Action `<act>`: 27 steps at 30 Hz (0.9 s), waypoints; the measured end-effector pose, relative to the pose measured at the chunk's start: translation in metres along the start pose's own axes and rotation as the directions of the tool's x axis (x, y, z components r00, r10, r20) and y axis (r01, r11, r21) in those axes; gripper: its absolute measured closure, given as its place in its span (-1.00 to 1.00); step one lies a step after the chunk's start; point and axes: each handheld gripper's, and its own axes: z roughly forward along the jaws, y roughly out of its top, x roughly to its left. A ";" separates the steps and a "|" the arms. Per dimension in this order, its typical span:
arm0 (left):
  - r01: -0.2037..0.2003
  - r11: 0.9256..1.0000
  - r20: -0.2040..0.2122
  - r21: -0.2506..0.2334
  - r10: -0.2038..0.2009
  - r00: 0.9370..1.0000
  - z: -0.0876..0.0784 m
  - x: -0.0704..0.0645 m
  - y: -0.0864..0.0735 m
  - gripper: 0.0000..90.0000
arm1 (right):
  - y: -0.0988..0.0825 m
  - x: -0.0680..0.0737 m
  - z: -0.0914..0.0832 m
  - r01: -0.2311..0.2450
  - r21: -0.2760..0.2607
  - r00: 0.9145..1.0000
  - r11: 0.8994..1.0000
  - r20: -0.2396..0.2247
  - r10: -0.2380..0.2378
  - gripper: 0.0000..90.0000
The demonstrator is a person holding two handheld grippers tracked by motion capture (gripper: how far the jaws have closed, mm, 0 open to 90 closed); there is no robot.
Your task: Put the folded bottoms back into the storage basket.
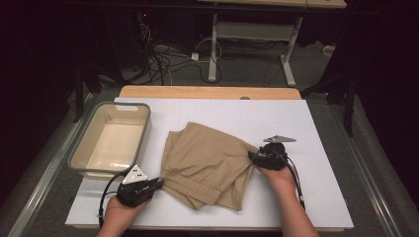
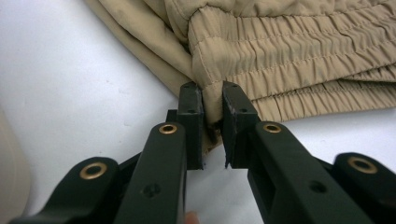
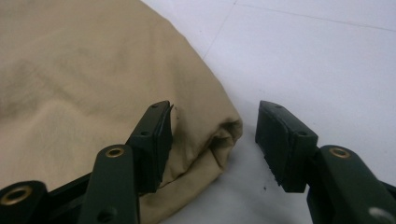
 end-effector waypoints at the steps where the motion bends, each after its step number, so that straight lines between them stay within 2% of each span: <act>1: -0.002 1.000 -0.002 -0.001 0.002 1.000 0.000 0.000 0.000 0.74 | 0.000 0.002 0.000 0.011 0.002 1.000 1.000 0.006 -0.011 0.06; 5: 0.000 1.000 0.002 0.000 0.000 1.000 0.000 0.000 0.000 0.74 | -0.001 0.007 0.002 0.031 0.003 0.999 1.000 0.027 -0.031 0.13; 6: 0.000 1.000 0.003 0.000 0.000 1.000 0.000 0.000 0.000 0.74 | -0.001 0.010 0.003 0.041 -0.006 0.999 0.999 0.005 -0.041 0.37; 7: -0.002 1.000 0.002 -0.001 0.002 1.000 0.000 0.000 0.000 0.74 | -0.001 0.012 0.004 0.050 -0.015 0.999 0.999 0.001 -0.050 0.45; 8: -0.005 1.000 0.001 -0.001 0.005 1.000 0.000 0.000 0.000 0.74 | -0.001 0.012 0.004 0.050 -0.015 0.999 0.999 0.001 -0.050 0.45; 9: -0.006 1.000 0.002 -0.001 0.006 1.000 0.000 0.000 0.000 0.74 | -0.002 0.015 0.004 0.054 -0.016 0.999 0.998 -0.005 -0.054 0.55; 10: 0.000 1.000 0.009 -0.001 0.000 1.000 0.000 0.001 0.000 0.74 | -0.002 0.018 0.005 0.083 -0.024 0.996 0.996 -0.026 -0.083 0.75; 15: -0.002 1.000 0.006 0.000 0.002 1.000 0.000 0.000 0.000 0.74 | -0.003 0.016 0.005 0.086 -0.032 0.995 0.996 -0.055 -0.088 0.87; 19: -0.007 1.000 0.000 -0.001 0.007 1.000 0.000 -0.001 0.000 0.74 | -0.004 0.018 0.005 0.098 -0.037 0.994 0.994 -0.046 -0.100 0.89; 21: -0.021 1.000 -0.017 -0.004 0.021 1.000 0.000 -0.003 -0.001 0.74 | -0.004 0.019 0.004 0.114 -0.045 0.992 0.992 -0.044 -0.116 0.90; 24: -0.030 1.000 -0.029 -0.004 0.030 0.999 0.000 -0.005 -0.001 0.74 | -0.005 0.019 0.004 0.113 -0.049 0.992 0.992 -0.045 -0.115 0.90; 27: -0.029 1.000 -0.028 -0.003 0.029 0.999 0.000 -0.005 -0.001 0.74 | -0.005 0.020 0.003 0.120 -0.056 0.992 0.991 -0.042 -0.122 0.91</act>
